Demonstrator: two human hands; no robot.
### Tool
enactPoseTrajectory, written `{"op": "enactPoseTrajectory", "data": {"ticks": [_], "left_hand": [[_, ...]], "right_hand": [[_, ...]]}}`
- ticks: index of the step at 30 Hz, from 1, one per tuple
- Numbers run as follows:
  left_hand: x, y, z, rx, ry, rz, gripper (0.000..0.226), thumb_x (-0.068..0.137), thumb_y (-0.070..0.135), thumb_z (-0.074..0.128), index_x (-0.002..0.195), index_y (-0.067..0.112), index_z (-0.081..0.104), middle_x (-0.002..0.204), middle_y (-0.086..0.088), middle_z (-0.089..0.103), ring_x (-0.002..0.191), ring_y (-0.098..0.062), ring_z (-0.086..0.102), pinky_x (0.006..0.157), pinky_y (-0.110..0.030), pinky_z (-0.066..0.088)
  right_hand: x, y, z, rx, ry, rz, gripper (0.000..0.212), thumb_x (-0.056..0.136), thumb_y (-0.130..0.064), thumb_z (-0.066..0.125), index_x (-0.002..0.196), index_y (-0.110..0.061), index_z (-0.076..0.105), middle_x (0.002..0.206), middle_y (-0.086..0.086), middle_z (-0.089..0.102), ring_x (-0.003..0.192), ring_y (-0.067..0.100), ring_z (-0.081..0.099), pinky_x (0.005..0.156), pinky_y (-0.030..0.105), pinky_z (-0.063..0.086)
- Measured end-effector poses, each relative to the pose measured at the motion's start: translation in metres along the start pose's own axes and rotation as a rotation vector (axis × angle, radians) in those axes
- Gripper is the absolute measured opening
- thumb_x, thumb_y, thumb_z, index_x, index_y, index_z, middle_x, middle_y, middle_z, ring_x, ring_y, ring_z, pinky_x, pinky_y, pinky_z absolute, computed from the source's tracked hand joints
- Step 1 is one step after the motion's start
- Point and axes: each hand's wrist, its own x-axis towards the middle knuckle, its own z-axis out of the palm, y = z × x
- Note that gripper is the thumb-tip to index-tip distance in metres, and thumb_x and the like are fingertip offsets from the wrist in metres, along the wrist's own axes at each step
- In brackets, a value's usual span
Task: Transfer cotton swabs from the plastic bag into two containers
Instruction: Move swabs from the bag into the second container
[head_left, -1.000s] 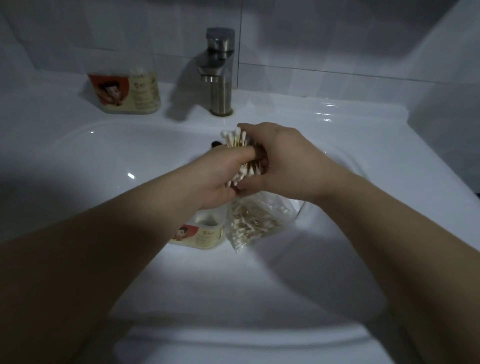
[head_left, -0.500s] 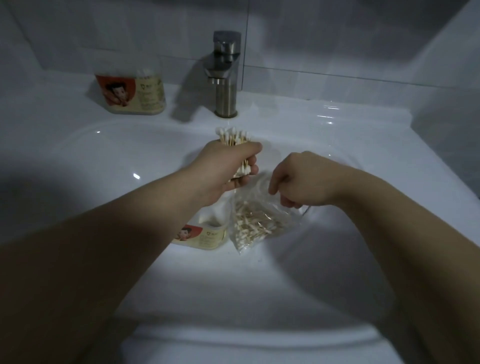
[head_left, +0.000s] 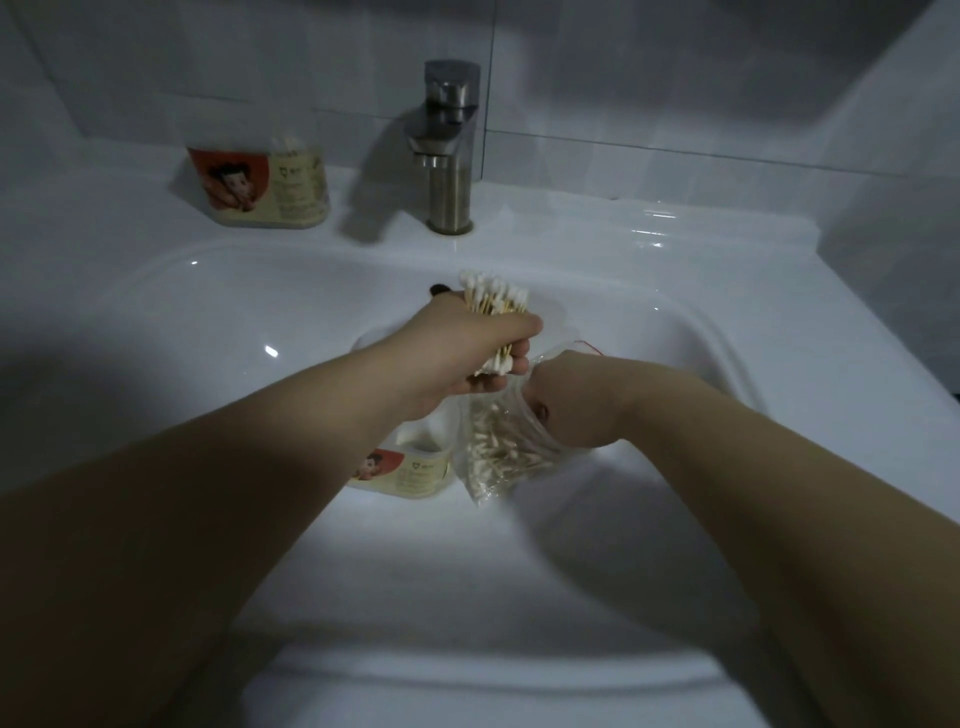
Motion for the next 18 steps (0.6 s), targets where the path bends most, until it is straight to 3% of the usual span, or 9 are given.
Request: {"op": "enactPoseTrajectory", "data": {"ticks": [3,8,10,13,15,18], "left_hand": [[0.001,-0.001,0.001,0.072,-0.01,0.027,0.009,0.091,0.02,0.075,0.087,0.012,0.072,0.074,-0.003,0.074,0.07,-0.013,0.073,0.06,-0.026,0.058],[0.0,-0.005,0.0,0.33,0.016,0.096,0.01,0.086,0.018,0.073,0.088,0.008,0.074,0.075,-0.007,0.077,0.072,-0.019,0.076,0.054,-0.026,0.059],[0.0,-0.007,0.0,0.442,0.022,0.112,0.011,0.084,0.02,0.072,0.089,0.01,0.074,0.074,-0.005,0.077,0.075,-0.023,0.076,0.058,-0.033,0.063],[0.0,-0.007,0.0,0.582,0.047,0.159,0.013,0.083,0.023,0.071,0.09,0.013,0.073,0.074,-0.001,0.077,0.073,-0.019,0.075,0.072,-0.042,0.064],[0.001,-0.007,-0.001,0.617,0.067,0.178,0.009,0.082,0.023,0.07,0.086,0.015,0.072,0.072,0.001,0.076,0.069,-0.016,0.072,0.072,-0.041,0.064],[0.001,-0.007,-0.003,0.654,0.071,0.179,0.007,0.082,0.022,0.068,0.081,0.017,0.072,0.068,0.003,0.075,0.056,-0.007,0.066,0.058,-0.03,0.055]], "right_hand": [[-0.002,0.006,-0.003,0.048,0.056,-0.003,0.033,0.094,-0.013,0.045,0.062,-0.02,0.045,0.066,-0.005,0.048,0.074,0.022,0.051,0.069,0.029,0.033],[-0.009,0.016,-0.01,0.274,0.092,0.07,0.033,0.099,-0.023,0.051,0.067,-0.019,0.06,0.075,0.001,0.064,0.073,0.024,0.059,0.068,0.029,0.043],[-0.011,0.015,-0.013,0.307,0.098,0.094,0.025,0.097,-0.019,0.052,0.08,-0.017,0.069,0.083,0.004,0.071,0.077,0.024,0.065,0.074,0.033,0.054],[-0.014,0.013,-0.017,0.33,0.149,0.109,0.025,0.094,-0.016,0.051,0.099,-0.013,0.075,0.094,0.009,0.075,0.088,0.028,0.068,0.081,0.038,0.057],[-0.016,0.014,-0.019,0.35,0.202,0.101,0.028,0.089,-0.013,0.051,0.103,-0.015,0.076,0.094,0.009,0.075,0.091,0.029,0.068,0.082,0.038,0.057],[-0.02,0.018,-0.021,0.4,0.306,0.096,0.035,0.088,-0.008,0.05,0.104,-0.022,0.078,0.091,0.004,0.075,0.091,0.026,0.067,0.084,0.036,0.056]]}}
